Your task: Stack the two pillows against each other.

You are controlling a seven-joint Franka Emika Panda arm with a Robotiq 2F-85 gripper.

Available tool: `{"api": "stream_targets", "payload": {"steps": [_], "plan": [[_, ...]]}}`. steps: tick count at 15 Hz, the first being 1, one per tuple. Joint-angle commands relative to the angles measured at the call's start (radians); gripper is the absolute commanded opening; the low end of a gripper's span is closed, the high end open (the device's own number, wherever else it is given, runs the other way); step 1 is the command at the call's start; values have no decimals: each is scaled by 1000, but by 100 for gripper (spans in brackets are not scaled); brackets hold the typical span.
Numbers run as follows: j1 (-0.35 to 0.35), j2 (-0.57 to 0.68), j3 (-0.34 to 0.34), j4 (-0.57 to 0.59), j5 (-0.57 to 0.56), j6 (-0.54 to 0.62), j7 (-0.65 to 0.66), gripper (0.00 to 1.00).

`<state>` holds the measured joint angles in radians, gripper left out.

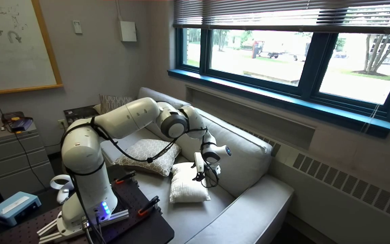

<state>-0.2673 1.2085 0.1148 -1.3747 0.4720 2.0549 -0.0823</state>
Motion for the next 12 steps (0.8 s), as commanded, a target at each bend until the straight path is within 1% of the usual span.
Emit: {"api": "stream_targets", "payload": {"steps": [1, 4, 7, 9, 10, 11, 12], "plan": [[15, 168, -4, 167, -3, -66, 73, 100], [38, 255, -2, 243, -8, -77, 130, 100], [72, 313, -7, 318, -28, -112, 190, 100], [88, 331, -10, 347, -37, -146, 222, 100], [93, 259, -15, 251, -30, -132, 218, 100], [105, 262, -21, 260, -36, -137, 232, 100], [116, 260, -27, 263, -43, -137, 240, 75]]}}
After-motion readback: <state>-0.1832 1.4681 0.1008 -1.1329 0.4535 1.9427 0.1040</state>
